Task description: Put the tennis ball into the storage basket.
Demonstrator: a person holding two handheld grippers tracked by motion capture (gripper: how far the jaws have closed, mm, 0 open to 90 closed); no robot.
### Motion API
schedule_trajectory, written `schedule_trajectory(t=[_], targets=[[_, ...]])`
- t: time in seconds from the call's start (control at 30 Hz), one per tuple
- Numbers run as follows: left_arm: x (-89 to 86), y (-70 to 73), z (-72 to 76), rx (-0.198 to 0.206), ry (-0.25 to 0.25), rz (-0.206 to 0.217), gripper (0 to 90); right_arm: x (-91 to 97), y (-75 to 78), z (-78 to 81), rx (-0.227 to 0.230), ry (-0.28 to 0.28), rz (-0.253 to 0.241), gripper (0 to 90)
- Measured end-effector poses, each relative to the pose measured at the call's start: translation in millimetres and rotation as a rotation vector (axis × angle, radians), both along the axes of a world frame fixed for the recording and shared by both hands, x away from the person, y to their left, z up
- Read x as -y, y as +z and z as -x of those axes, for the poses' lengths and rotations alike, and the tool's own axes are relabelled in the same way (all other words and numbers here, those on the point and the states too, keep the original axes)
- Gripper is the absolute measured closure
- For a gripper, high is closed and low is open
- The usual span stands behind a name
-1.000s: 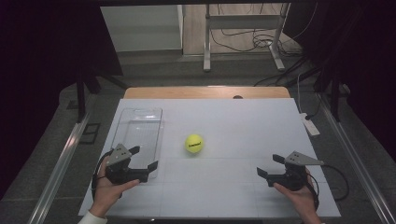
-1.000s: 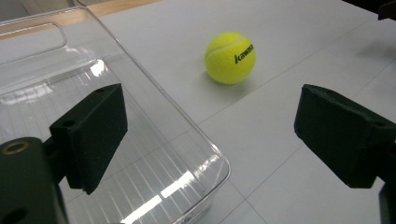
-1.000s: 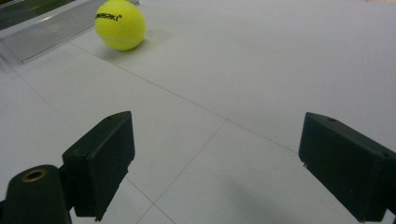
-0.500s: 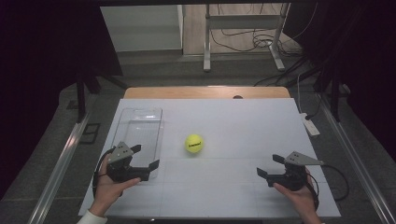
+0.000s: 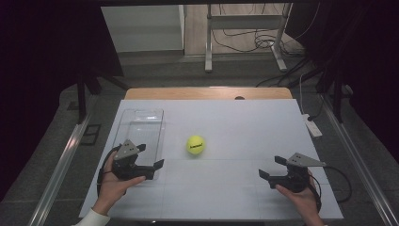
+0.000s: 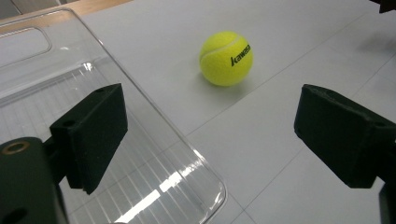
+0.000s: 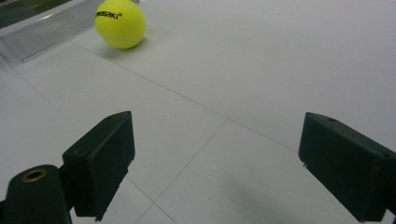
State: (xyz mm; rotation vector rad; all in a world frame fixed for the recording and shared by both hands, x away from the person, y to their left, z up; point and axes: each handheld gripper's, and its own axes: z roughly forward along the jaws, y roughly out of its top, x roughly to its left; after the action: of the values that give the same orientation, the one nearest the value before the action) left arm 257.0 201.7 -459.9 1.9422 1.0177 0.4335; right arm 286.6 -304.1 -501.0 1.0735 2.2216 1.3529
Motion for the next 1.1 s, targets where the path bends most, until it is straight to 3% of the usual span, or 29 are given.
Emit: schedule_trajectory(t=[1.1], targets=[[28.5,10.8,-27.1,-0.026,-0.037,-0.036,10.6,-0.5,-1.6,-0.1,-0.005,0.004,0.01,11.0]])
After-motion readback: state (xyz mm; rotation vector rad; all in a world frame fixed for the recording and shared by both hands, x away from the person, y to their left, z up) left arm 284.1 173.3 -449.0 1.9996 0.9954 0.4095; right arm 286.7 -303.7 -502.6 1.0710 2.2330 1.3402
